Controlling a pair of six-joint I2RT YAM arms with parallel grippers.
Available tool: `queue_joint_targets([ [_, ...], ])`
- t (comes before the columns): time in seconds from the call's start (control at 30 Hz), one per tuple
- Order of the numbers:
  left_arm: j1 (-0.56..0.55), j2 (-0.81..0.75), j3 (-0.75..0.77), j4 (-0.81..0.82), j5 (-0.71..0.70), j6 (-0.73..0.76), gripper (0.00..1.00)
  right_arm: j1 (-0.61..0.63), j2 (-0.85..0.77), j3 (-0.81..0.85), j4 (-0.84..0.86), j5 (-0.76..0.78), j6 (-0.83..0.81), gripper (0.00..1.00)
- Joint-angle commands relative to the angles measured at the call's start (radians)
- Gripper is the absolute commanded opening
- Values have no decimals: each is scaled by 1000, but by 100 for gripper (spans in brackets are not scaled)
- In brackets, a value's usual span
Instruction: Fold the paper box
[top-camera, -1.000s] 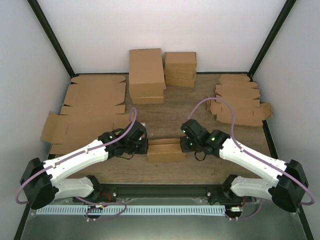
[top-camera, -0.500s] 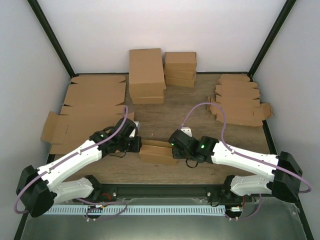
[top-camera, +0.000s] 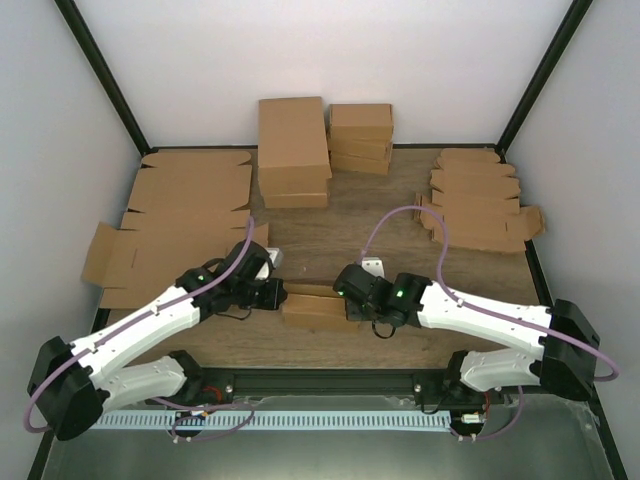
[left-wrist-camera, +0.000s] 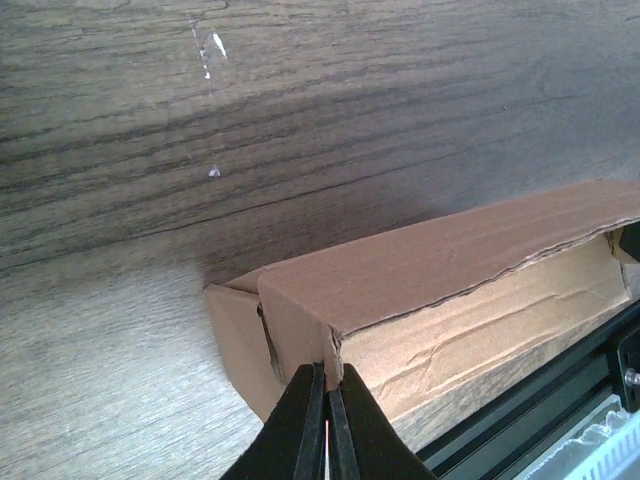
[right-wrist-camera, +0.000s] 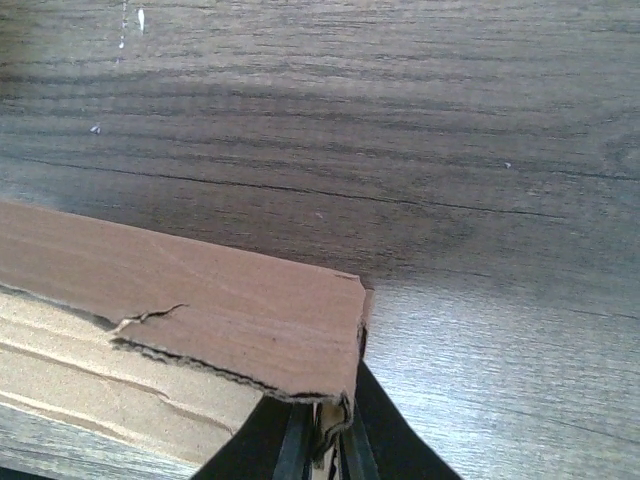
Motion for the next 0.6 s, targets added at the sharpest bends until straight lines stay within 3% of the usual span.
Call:
queue_joint_targets([
  [0.0, -20, -17, -28, 14, 58, -14, 4, 17, 8, 57, -34, 8, 12, 10],
  [0.2, -37, -40, -46, 1, 50, -27, 4, 18, -29, 55, -38, 2, -4, 16],
  [0.5, -42, -22, 3, -85, 5, 4, 4, 17, -38, 42, -46, -3, -36, 18],
  [0.57, -46, -17, 8, -98, -1, 4, 4, 18, -40, 44, -46, -6, -46, 24],
])
